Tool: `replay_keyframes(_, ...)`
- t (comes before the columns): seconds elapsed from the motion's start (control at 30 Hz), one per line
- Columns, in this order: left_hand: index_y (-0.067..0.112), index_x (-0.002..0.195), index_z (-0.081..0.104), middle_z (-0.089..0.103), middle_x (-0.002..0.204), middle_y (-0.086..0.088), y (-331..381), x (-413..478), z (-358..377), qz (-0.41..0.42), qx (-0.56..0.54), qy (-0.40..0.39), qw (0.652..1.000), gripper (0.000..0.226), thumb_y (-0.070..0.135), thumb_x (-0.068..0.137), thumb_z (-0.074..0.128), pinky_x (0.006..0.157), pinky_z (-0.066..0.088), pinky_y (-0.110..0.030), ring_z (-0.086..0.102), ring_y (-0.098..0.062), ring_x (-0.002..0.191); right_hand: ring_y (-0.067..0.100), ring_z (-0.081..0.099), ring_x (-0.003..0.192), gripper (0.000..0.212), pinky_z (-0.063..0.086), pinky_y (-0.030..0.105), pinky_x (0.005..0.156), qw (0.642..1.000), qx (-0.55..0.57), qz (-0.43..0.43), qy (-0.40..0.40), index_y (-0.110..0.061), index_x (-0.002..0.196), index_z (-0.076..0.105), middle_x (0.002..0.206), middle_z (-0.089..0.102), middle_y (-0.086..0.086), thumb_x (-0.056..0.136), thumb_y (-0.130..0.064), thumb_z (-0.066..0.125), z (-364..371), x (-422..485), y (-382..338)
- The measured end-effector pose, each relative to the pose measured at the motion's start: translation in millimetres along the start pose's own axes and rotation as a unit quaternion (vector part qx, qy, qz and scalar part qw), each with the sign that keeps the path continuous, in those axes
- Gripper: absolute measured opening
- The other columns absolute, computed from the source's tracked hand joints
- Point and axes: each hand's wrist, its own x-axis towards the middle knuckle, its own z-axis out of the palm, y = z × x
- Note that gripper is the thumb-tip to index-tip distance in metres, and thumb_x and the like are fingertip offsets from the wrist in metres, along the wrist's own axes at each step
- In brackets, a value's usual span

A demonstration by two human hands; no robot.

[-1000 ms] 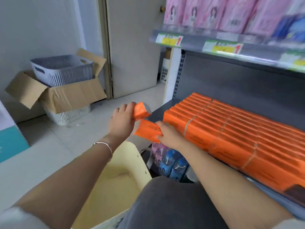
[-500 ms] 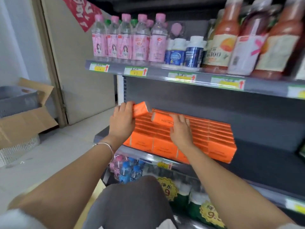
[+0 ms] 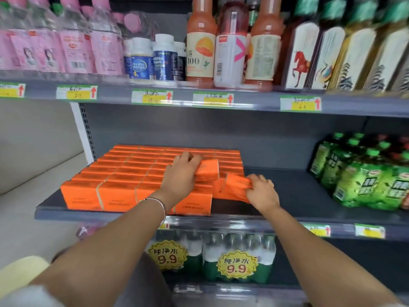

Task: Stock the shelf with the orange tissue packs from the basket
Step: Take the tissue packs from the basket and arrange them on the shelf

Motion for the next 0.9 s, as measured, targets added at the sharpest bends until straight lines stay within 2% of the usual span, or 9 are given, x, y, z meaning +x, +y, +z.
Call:
replay_keyframes(0.13, 0.024, 0.135, 0.038, 0.044, 0.125, -0.006, -0.9, 6.0, 11.6, 0.008, 0.018, -0.018, 1.0, 0.055, 0.006, 0.084, 0.053, 0.086, 0.043, -0.043, 0.044, -0.029, 0.113, 0.032, 0.034, 0.127, 0.055, 0.041, 0.042, 0.1, 0.998, -0.038, -0.021, -0.053, -0.023, 0.142, 0.04, 0.135, 0.041, 0.008, 0.087, -0.015, 0.045, 16.7, 11.6, -2.8)
replay_keyframes(0.2, 0.025, 0.136, 0.037, 0.044, 0.125, -0.005, -4.7, 9.7, 13.1, 0.008, 0.019, -0.019, 1.0, 0.056, 0.007, 0.085, 0.053, 0.087, 0.042, -0.042, 0.043, -0.027, 0.113, 0.03, 0.033, 0.127, 0.055, 0.041, 0.042, 0.099, 0.996, -0.057, -0.039, -0.054, -0.025, 0.142, 0.04, 0.135, 0.039, 0.008, 0.087, -0.016, 0.046, 28.4, 19.5, -10.9)
replay_keyframes(0.33, 0.026, 0.137, 0.038, 0.044, 0.126, -0.003, -13.4, 16.7, 12.5, 0.003, 0.019, -0.016, 1.0, 0.055, 0.009, 0.087, 0.054, 0.09, 0.042, -0.042, 0.042, -0.026, 0.116, 0.031, 0.034, 0.124, 0.048, 0.034, 0.042, 0.099, 0.996, -0.088, -0.021, 0.022, -0.028, 0.135, 0.045, 0.133, 0.038, 0.007, 0.089, -0.014, 0.048, 46.5, 27.4, -22.8)
replay_keyframes(0.47, 0.027, 0.137, 0.037, 0.044, 0.127, -0.002, -15.0, 19.1, 13.4, 0.008, 0.018, -0.016, 1.0, 0.055, 0.011, 0.087, 0.055, 0.091, 0.041, -0.042, 0.042, -0.026, 0.117, 0.033, 0.04, 0.12, 0.043, 0.028, 0.045, 0.098, 0.984, -0.131, -0.032, 0.114, -0.021, 0.125, 0.05, 0.126, 0.047, 0.009, 0.086, -0.004, 0.05, 62.1, 22.8, -24.7)
replay_keyframes(0.6, 0.025, 0.138, 0.036, 0.045, 0.13, -0.001, -13.0, 19.3, 14.0, 0.026, 0.022, -0.023, 0.999, 0.054, 0.014, 0.089, 0.056, 0.093, 0.041, -0.039, 0.043, -0.024, 0.119, 0.031, 0.041, 0.119, 0.045, 0.028, 0.045, 0.097, 0.985, -0.135, -0.047, 0.098, -0.022, 0.125, 0.051, 0.126, 0.051, 0.005, 0.083, -0.007, 0.053, 58.6, 25.6, -24.1)
replay_keyframes(0.7, 0.023, 0.135, 0.039, 0.048, 0.128, 0.0, -12.3, 21.0, 13.0, 0.032, 0.029, -0.021, 0.999, 0.052, 0.015, 0.088, 0.058, 0.092, 0.041, -0.038, 0.045, -0.024, 0.116, 0.026, 0.04, 0.122, 0.047, 0.025, 0.044, 0.102, 0.989, -0.066, -0.06, 0.117, -0.027, 0.131, 0.049, 0.13, 0.051, 0.001, 0.087, -0.014, 0.049, 41.5, 26.1, -32.9)
replay_keyframes(0.77, 0.022, 0.132, 0.041, 0.051, 0.126, -0.001, -12.6, 22.4, 12.7, 0.029, 0.032, -0.012, 0.999, 0.05, 0.015, 0.086, 0.06, 0.091, 0.042, -0.038, 0.046, -0.025, 0.114, 0.024, 0.038, 0.124, 0.055, 0.026, 0.041, 0.104, 0.985, 0.0, -0.12, 0.127, -0.027, 0.138, 0.042, 0.134, 0.046, -0.001, 0.085, -0.018, 0.051, 29.6, 21.5, -44.8)
replay_keyframes(0.9, 0.019, 0.127, 0.045, 0.053, 0.122, -0.002, -8.5, 22.2, 10.5, 0.03, 0.018, 0.007, 0.999, 0.048, 0.013, 0.083, 0.061, 0.088, 0.041, -0.037, 0.047, -0.026, 0.11, 0.024, 0.036, 0.127, 0.071, 0.033, 0.038, 0.105, 0.964, 0.122, -0.229, 0.064, -0.024, 0.144, 0.033, 0.138, 0.042, 0.002, 0.078, -0.02, 0.062, 20.8, 14.9, -70.6)
